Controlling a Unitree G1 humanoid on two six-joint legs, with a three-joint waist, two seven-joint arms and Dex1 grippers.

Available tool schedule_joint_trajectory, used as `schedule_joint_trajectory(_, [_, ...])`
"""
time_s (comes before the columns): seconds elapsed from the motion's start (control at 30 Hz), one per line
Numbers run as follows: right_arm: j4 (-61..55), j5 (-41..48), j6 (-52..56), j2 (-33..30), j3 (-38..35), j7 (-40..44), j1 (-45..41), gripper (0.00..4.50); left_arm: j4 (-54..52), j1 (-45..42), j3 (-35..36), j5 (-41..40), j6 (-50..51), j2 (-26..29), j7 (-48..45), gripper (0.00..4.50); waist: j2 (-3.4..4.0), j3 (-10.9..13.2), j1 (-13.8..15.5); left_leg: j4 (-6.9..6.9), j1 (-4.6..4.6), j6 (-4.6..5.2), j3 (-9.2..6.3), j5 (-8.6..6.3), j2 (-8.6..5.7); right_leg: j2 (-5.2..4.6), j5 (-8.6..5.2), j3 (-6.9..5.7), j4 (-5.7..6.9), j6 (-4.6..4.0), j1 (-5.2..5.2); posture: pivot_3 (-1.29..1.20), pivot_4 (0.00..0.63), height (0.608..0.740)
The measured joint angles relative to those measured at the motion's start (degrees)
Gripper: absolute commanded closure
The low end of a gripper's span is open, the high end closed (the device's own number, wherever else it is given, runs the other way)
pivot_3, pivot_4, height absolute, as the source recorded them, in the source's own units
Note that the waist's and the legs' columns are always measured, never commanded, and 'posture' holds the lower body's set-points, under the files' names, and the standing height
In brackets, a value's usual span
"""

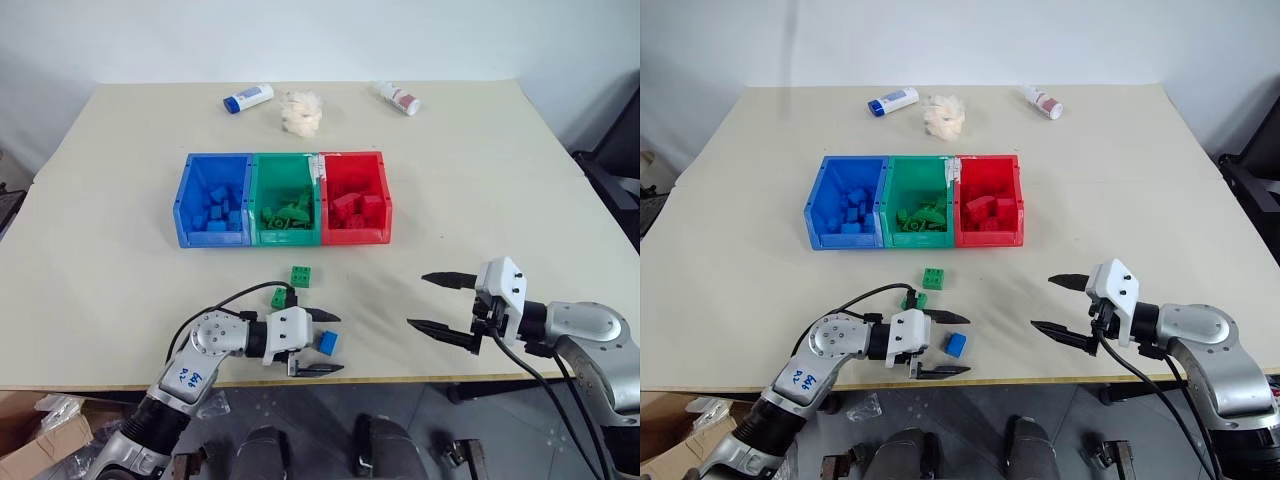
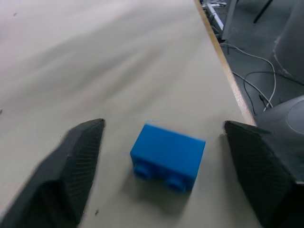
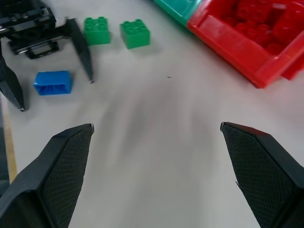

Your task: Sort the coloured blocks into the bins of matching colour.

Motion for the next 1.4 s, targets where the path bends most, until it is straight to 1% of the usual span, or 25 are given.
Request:
schedule_joint_trajectory(0.17, [-0.76,0.38,0.17,0.00,0.00,-0.90,0.74,0.00,0.69,-0.32,-0.32,0.02,-0.39,-0.16,-0.35,2.84,0.00,0.00,-0.01,0.02,0.00,0.00,0.00,0.00,0.00,0.00,0.00,0.00,0.01,0.00,0.00,0.00,0.150,0.740])
schedule_joint_trajectory(0.37, [-0.03,1.23,-0.39,0.00,0.00,0.12,0.04,0.00,1.03,-0.63,-0.08,-0.18,0.56,-0.69,0.06,2.87,0.00,0.00,0.00,0.14,-0.01,0.04,-0.01,-0.02,0.00,0.00,0.00,0.02,0.03,0.00,0.02,0.00,0.150,0.740])
schedule_joint_trajectory(0.43, [1.17,1.50,-0.71,0.00,0.00,1.10,-0.54,0.00,0.67,-0.54,0.81,-0.83,2.28,-0.91,0.92,2.87,0.00,0.00,-0.02,0.16,-0.01,0.05,-0.02,-0.03,0.00,0.00,0.00,0.03,0.05,0.00,0.03,0.00,0.150,0.740])
schedule_joint_trajectory(0.6, [3.92,1.50,-1.42,0.00,0.05,2.25,-2.80,0.00,-5.35,-1.03,9.12,-6.57,10.25,-1.68,6.31,2.87,-0.01,0.01,-0.07,0.22,-0.05,0.06,-0.06,-0.03,0.01,0.00,0.01,0.02,0.12,0.01,0.01,0.00,0.150,0.740])
schedule_joint_trajectory(0.67, [4.66,1.50,-1.77,0.07,0.12,2.68,-3.96,0.00,-7.54,-1.72,11.63,-8.65,13.93,-1.09,7.69,2.87,-0.01,0.01,-0.06,0.23,-0.05,0.06,-0.06,-0.03,0.01,0.00,0.01,0.02,0.13,0.02,0.02,0.00,0.150,0.740])
schedule_joint_trajectory(0.77, [6.20,1.48,-2.07,1.18,0.24,2.98,-6.31,0.00,-8.06,-3.83,16.63,-11.31,18.81,0.85,9.91,2.87,-0.01,0.01,-0.07,0.27,-0.05,0.06,-0.06,-0.03,0.01,0.01,0.01,0.01,0.17,0.02,0.02,0.00,0.150,0.740])
schedule_joint_trajectory(0.93, [8.42,1.53,-2.90,4.55,0.79,2.64,-10.72,0.00,-3.10,-10.55,23.85,-11.64,20.83,3.08,14.89,2.87,-0.02,0.01,-0.08,0.27,-0.07,0.06,-0.05,-0.04,0.00,0.00,0.02,0.02,0.15,0.03,0.02,0.00,0.150,0.740])
schedule_joint_trajectory(1.1, [10.39,2.12,-2.96,8.53,0.79,0.80,-14.37,0.00,8.42,-16.35,25.46,-8.02,19.32,3.99,19.69,2.87,-0.02,0.01,-0.03,0.27,-0.14,0.06,-0.04,-0.04,-0.02,0.01,0.06,-0.01,0.28,0.11,0.01,0.00,0.150,0.740])
schedule_joint_trajectory(1.13, [10.58,2.16,-3.00,9.18,0.82,0.55,-14.81,0.00,10.66,-17.44,25.44,-7.33,18.56,3.97,20.23,2.15,-0.02,0.01,-0.03,0.28,-0.16,0.06,-0.04,-0.04,-0.02,0.02,0.08,-0.01,0.26,0.14,0.01,0.00,0.150,0.740])
schedule_joint_trajectory(1.17, [11.02,2.19,-3.03,10.03,0.81,0.19,-15.49,0.00,13.77,-19.10,25.39,-6.44,17.54,3.95,21.19,1.94,-0.02,0.01,-0.04,0.30,-0.17,0.07,-0.04,-0.04,-0.03,0.02,0.09,-0.01,0.26,0.16,0.01,0.00,0.150,0.740])
schedule_joint_trajectory(1.27, [11.38,2.19,-3.06,11.54,0.85,-0.74,-16.68,0.00,19.98,-22.89,25.41,-4.13,15.12,3.94,23.88,0.96,-0.03,0.01,-0.13,0.29,-0.19,0.09,-0.04,-0.05,-0.04,0.02,0.11,-0.01,0.23,0.20,0.01,0.00,0.150,0.740])
schedule_joint_trajectory(1.37, [11.39,2.18,-3.07,11.60,0.85,-0.81,-16.75,0.00,21.46,-23.37,25.42,-3.41,12.90,4.00,24.17,0.03,-0.03,0.01,-0.18,0.27,-0.19,0.11,-0.01,-0.09,-0.05,0.02,0.13,0.01,0.19,0.22,0.01,0.00,0.150,0.740])
schedule_joint_trajectory(1.4, [11.39,2.18,-3.10,11.60,0.85,-0.79,-16.75,0.00,21.72,-23.37,25.42,-3.32,12.42,4.04,24.09,0.03,-0.03,0.01,-0.18,0.28,-0.19,0.12,-0.01,-0.09,-0.05,0.02,0.13,0.01,0.19,0.23,0.01,0.00,0.150,0.740])
